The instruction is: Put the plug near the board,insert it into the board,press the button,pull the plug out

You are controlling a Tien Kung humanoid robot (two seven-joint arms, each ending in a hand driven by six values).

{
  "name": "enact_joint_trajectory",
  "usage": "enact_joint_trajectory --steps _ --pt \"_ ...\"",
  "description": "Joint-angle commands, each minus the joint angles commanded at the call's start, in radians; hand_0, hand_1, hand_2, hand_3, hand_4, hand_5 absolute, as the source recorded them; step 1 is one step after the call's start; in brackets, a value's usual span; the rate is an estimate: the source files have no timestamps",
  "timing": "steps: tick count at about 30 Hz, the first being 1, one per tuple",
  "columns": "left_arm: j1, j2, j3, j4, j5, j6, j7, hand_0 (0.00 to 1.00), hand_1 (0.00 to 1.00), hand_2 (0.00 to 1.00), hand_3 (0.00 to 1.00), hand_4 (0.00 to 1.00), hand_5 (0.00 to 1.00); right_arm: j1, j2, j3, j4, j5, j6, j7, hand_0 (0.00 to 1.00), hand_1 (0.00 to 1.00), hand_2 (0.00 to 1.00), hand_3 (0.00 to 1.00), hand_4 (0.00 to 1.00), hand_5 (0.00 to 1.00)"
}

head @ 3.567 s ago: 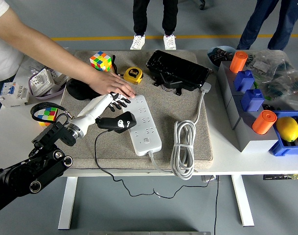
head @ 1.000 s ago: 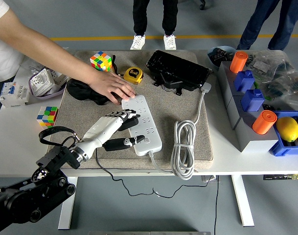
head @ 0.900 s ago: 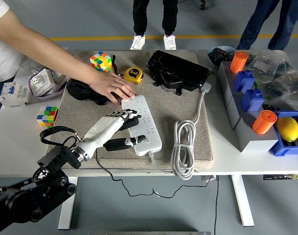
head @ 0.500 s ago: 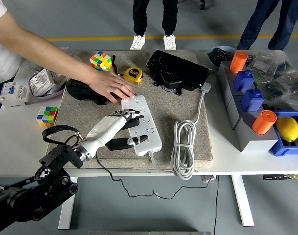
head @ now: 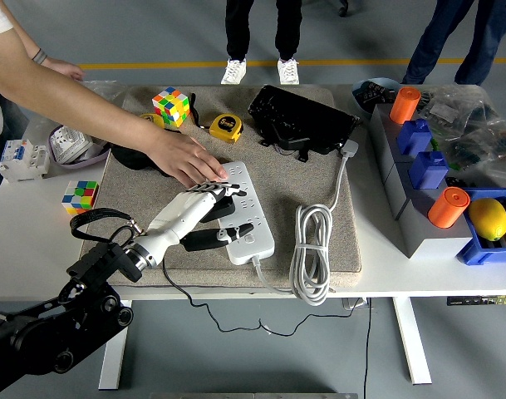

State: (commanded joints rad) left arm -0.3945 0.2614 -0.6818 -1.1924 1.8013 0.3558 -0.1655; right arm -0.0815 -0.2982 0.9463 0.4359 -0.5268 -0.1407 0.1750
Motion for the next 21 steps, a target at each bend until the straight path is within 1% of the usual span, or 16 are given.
enact_joint_trajectory --steps 4,7,8,9,12,14,15,17,20,21 --pt "0.009 0.016 -0.015 -0.054 -0.015 -0.001 0.001 0.91 0.91 0.901 0.831 0.885 0.998 0.0 0.001 0.002 0.0 -0.001 0.0 0.0 0.607 0.613 0.571 0.541 0.707 0.238" --pt "0.021 0.032 -0.022 -0.107 -0.033 -0.006 0.009 0.91 0.91 0.901 0.831 0.885 0.998 0.0 0.0 0.004 0.0 -0.001 0.0 0.0 0.607 0.613 0.571 0.541 0.707 0.238" --pt "0.027 0.039 -0.026 -0.134 -0.042 -0.01 0.015 0.91 0.91 0.901 0.831 0.885 0.998 0.0 0.0 0.004 0.0 -0.001 0.0 0.0 0.607 0.613 0.571 0.541 0.707 0.238" --pt "0.032 0.044 -0.028 -0.158 -0.049 -0.014 0.024 0.69 0.738 0.75 0.819 0.885 0.988 -0.001 0.0 0.004 0.0 -0.001 0.0 0.0 0.606 0.613 0.571 0.541 0.703 0.236" --pt "0.053 0.065 -0.032 -0.245 -0.072 -0.029 0.057 0.69 0.738 0.75 0.819 0.885 0.988 -0.001 0.0 0.004 0.0 -0.002 0.0 0.0 0.606 0.613 0.571 0.541 0.703 0.236" --pt "0.061 0.075 -0.032 -0.297 -0.089 -0.043 0.082 0.69 0.738 0.75 0.819 0.885 0.988 -0.002 0.0 0.004 0.0 -0.003 0.0 0.0 0.606 0.613 0.571 0.541 0.703 0.236" --pt "0.064 0.079 -0.032 -0.325 -0.09 -0.051 0.099 0.229 0.41 0.459 0.793 0.852 0.689 -0.002 0.0 0.004 0.0 -0.003 0.0 0.0 0.606 0.612 0.571 0.54 0.702 0.235" --pt "0.069 0.087 -0.035 -0.381 -0.096 -0.082 0.148 0.229 0.41 0.459 0.793 0.852 0.689 -0.003 -0.001 0.002 0.0 -0.004 0.0 0.0 0.606 0.612 0.571 0.54 0.702 0.235" --pt "0.07 0.092 -0.035 -0.435 -0.085 -0.133 0.222 0.229 0.41 0.459 0.793 0.852 0.689 -0.003 -0.002 -0.002 -0.001 -0.004 0.0 0.0 0.606 0.612 0.571 0.54 0.702 0.235" --pt "0.069 0.092 -0.035 -0.447 -0.084 -0.154 0.251 0.126 0.187 0.26 0.746 0.771 0.26 -0.002 -0.003 -0.003 0.0 -0.004 0.0 0.0 0.606 0.612 0.571 0.541 0.703 0.231"
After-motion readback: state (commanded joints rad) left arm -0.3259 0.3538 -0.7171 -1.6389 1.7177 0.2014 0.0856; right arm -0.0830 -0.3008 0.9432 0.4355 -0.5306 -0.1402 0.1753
